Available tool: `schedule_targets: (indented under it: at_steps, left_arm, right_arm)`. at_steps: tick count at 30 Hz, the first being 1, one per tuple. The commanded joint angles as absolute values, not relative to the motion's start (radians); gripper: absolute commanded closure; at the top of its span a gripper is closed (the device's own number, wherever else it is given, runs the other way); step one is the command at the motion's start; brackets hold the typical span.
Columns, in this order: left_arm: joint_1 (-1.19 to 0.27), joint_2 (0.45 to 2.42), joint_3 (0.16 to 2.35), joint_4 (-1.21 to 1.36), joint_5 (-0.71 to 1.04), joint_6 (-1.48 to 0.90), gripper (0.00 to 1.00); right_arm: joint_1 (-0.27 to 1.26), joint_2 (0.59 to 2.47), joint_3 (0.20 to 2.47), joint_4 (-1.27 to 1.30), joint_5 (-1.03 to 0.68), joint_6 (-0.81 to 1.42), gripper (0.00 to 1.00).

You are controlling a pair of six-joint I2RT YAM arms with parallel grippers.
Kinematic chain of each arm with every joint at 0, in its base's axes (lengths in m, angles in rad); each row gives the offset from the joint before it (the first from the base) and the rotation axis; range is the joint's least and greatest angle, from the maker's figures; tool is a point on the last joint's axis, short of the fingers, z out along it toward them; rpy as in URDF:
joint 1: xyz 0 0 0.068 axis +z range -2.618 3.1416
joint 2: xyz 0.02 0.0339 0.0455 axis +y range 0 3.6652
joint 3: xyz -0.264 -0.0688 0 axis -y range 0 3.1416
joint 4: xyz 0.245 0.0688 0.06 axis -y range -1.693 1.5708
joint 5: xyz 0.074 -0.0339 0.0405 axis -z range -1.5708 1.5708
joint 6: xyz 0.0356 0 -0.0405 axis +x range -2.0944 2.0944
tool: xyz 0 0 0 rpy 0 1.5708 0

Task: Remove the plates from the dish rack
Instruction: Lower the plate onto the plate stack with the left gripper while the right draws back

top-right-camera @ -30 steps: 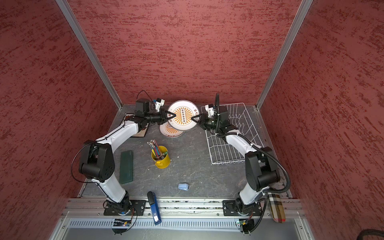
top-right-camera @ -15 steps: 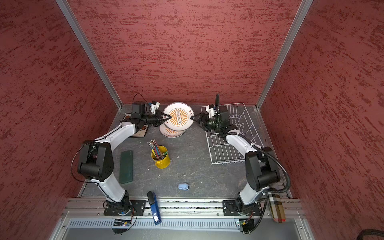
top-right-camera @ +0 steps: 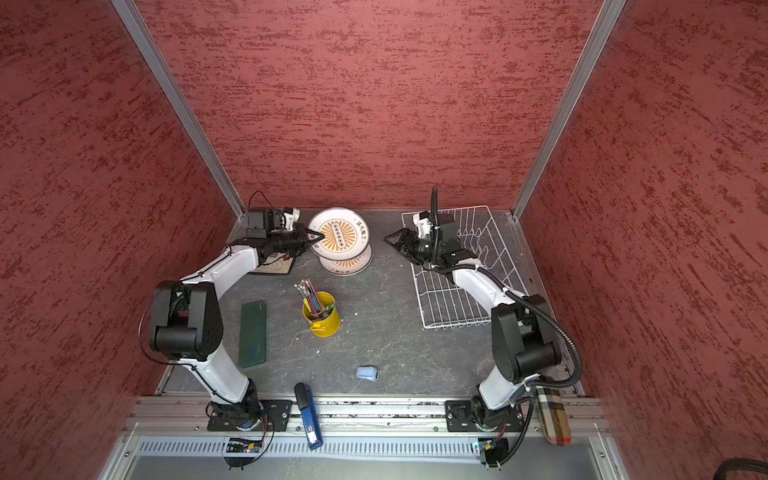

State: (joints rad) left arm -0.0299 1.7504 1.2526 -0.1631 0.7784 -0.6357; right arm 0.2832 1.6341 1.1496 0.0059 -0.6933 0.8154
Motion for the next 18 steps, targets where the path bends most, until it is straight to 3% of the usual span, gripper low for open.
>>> schedule_targets:
  at_steps: [1, 18]
  left_arm:
    - [-0.018, 1.769, 1.261, -0.159, 0.773, -0.596, 1.00]
    - [-0.015, 1.954, 1.339, -0.182, 0.741, -0.548, 1.00]
  right_arm:
    - [0.276, 1.597, 1.180, -0.001, -0.670, 0.799, 0.22]
    - [0.275, 1.554, 1.154, -0.046, -0.637, 0.769, 0.22]
